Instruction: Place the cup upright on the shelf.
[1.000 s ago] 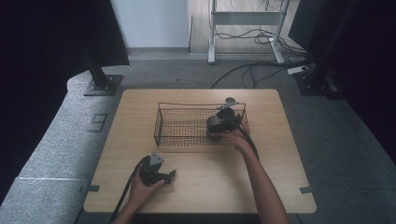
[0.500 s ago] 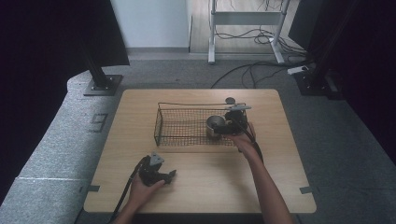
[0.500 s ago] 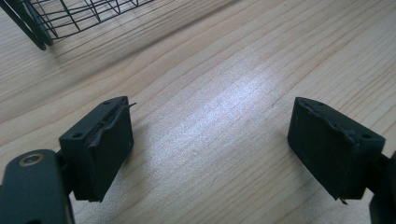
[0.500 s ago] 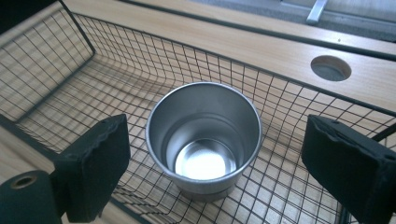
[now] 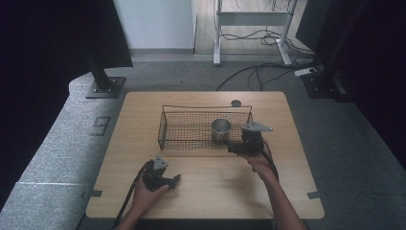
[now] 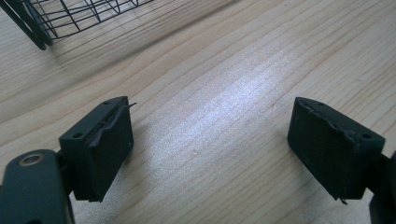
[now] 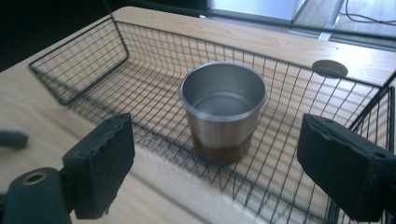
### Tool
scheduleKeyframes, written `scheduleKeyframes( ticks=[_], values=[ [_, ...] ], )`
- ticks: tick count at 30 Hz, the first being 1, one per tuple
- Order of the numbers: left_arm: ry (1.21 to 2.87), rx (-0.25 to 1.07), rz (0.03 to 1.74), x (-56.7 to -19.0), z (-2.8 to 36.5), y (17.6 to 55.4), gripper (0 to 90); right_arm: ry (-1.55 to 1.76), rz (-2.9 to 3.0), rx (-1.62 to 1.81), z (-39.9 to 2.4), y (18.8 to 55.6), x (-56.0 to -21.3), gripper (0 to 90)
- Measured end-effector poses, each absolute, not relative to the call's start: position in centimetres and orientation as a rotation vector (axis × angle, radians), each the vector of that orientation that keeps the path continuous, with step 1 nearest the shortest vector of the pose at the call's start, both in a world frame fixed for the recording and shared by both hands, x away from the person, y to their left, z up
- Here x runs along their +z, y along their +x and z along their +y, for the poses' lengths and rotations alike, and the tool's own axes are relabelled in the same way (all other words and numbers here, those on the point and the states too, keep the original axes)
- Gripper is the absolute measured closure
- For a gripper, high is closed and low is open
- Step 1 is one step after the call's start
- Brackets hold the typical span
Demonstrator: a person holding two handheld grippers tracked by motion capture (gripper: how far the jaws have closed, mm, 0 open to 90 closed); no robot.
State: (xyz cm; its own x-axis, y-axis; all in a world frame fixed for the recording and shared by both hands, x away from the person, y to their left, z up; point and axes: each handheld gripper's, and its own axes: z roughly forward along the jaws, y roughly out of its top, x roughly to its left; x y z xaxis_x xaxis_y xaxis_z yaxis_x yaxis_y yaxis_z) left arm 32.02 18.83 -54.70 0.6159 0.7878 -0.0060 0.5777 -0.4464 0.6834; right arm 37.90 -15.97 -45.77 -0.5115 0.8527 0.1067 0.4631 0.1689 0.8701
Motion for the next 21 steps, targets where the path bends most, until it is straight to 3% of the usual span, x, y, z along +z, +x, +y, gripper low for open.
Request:
scheduleKeyframes(
  ticks=[13,21],
  values=[
    [2.183,0.415,1.068,-54.7,18.8,32.0,14.2,1.218,2.024,1.364,-18.1,32.6,-49.0,14.2],
    [2.182,0.415,1.068,-54.7,18.8,32.0,14.2,1.242,2.030,1.360,-18.5,31.9,-50.4,14.8]
  ],
)
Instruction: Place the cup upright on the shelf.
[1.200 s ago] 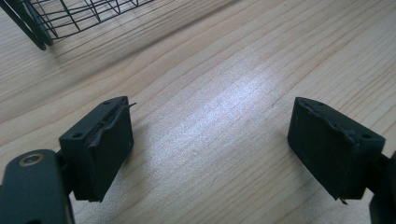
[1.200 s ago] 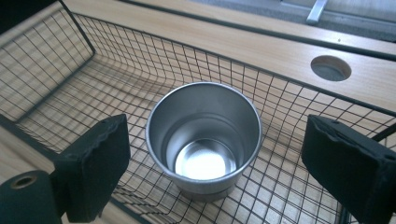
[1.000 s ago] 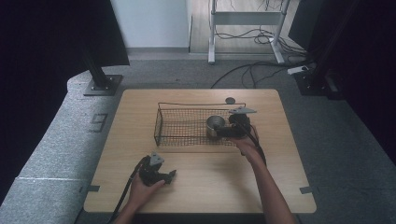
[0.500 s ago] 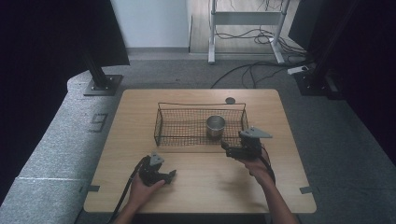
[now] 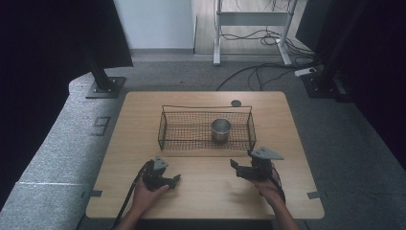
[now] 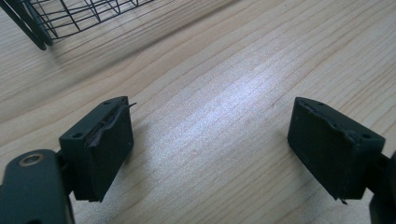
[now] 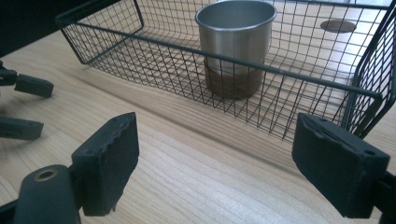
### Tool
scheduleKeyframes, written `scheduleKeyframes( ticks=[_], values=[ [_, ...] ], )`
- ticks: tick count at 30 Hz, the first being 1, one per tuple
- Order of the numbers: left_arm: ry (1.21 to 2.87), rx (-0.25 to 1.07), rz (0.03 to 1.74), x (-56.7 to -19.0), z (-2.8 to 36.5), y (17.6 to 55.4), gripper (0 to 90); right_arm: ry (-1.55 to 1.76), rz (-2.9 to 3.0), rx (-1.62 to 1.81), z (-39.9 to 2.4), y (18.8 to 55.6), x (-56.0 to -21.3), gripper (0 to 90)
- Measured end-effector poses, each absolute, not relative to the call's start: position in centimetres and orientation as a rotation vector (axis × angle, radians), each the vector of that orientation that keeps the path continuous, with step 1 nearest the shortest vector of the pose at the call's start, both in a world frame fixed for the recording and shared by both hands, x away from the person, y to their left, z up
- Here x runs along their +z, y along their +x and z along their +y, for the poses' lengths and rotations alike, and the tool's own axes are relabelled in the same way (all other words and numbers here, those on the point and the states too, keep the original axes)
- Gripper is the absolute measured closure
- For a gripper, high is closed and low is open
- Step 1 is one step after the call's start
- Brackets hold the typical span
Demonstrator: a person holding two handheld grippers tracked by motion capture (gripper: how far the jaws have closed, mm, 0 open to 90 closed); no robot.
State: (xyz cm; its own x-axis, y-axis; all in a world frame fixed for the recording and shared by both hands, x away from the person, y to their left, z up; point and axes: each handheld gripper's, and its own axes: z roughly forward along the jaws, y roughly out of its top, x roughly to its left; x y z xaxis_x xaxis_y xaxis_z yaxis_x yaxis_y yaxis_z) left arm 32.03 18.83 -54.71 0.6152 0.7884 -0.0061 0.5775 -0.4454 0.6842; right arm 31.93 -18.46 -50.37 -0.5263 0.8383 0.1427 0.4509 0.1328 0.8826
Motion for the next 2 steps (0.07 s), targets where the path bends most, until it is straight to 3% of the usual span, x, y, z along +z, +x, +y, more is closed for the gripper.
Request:
scheduleKeyframes(
  ticks=[2],
  values=[
    [2.183,0.415,1.068,-54.71,18.83,32.03,14.2,1.239,2.022,1.363,-18.46,31.88,-50.34,14.8]
  ],
)
